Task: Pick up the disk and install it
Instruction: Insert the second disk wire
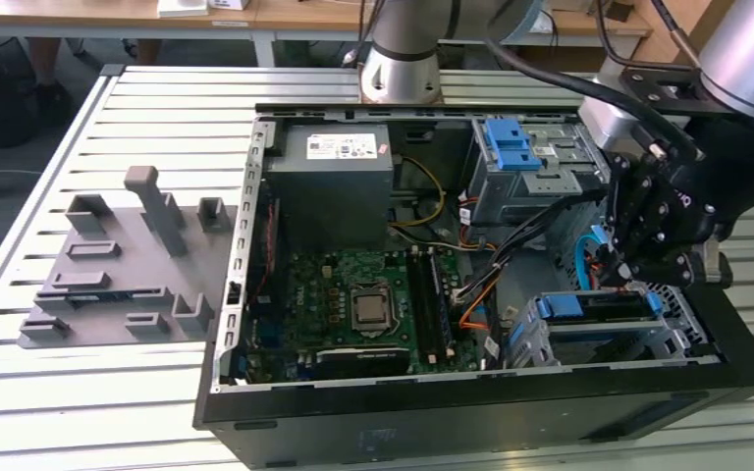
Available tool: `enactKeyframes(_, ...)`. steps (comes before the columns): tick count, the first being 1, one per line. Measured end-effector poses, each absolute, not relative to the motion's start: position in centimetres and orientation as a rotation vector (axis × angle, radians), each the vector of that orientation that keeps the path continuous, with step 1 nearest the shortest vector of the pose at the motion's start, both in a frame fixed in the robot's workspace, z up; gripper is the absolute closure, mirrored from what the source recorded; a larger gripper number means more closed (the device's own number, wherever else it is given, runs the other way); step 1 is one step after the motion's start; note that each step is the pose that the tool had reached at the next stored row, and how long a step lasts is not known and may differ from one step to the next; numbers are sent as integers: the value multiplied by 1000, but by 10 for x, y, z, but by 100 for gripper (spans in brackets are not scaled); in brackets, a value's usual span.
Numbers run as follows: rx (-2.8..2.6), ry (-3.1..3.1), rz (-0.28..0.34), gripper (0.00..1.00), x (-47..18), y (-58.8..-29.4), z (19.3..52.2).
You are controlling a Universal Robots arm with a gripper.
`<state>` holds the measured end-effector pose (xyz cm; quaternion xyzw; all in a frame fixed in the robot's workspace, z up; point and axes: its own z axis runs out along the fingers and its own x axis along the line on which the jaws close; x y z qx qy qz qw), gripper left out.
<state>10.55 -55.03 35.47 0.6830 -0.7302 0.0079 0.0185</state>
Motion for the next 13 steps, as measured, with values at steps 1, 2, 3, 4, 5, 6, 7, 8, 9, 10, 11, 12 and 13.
enactKeyframes(1, 2121, -2267, 25, 89, 105, -550, 356)
enactKeyframes(2, 2121, -2268, 25, 89, 104, -550, 357)
enactKeyframes(3, 2122, -2268, 26, 89, 103, -550, 359)
enactKeyframes(4, 2122, -2268, 26, 89, 103, -550, 362)
enactKeyframes(5, 2122, -2268, 26, 89, 103, -550, 365)
enactKeyframes(6, 2122, -2269, 27, 89, 102, -549, 367)
enactKeyframes(7, 2122, -2269, 27, 89, 102, -549, 370)
enactKeyframes(8, 2122, -2269, 27, 89, 102, -548, 372)
enactKeyframes(9, 2122, -2269, 27, 89, 101, -547, 374)
enactKeyframes(10, 2122, -2269, 27, 89, 101, -547, 376)
enactKeyframes(11, 2122, -2269, 27, 89, 101, -545, 377)
enactKeyframes(12, 2122, -2269, 27, 89, 101, -544, 379)
enactKeyframes(13, 2123, -2269, 27, 89, 101, -543, 380)
